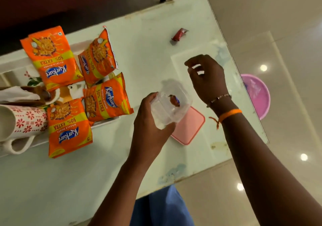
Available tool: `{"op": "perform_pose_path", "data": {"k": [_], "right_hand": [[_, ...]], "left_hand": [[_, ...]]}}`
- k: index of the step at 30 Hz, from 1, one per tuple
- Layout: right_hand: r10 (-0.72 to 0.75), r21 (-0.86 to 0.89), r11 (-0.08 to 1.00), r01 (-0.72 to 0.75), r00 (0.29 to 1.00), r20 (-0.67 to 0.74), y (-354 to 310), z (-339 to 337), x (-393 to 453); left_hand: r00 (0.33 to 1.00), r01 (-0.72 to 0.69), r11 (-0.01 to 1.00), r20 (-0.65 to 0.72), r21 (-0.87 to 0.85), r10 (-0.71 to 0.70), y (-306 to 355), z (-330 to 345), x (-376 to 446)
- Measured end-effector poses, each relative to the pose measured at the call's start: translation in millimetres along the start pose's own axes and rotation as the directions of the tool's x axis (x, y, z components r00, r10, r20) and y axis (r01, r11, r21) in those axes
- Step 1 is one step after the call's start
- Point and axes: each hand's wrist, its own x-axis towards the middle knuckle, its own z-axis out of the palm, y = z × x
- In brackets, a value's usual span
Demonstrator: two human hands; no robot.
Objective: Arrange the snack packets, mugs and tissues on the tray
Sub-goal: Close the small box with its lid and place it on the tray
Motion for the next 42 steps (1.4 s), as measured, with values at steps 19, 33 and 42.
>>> {"op": "perform_pose_path", "data": {"k": [19,33,42], "right_hand": [[-0.018,-0.039,0.999,0.018,1.000,0.016,33,17,35],[0.306,0.220,0.928,-0.299,0.952,0.006,5,4,-132],[0.269,-0.078,0.963,-0.258,0.890,0.370,-29,109,-211]], "left_hand": [[0.995,0.061,0.995,-0.080,-0.073,-0.067,-2,10,14],[0.997,0.014,0.999,-0.074,-0.035,-0.017,-23,-34,-55],[0.968,0.184,0.981,-0.187,0.063,-0.169,-79,-107,-151]]}}
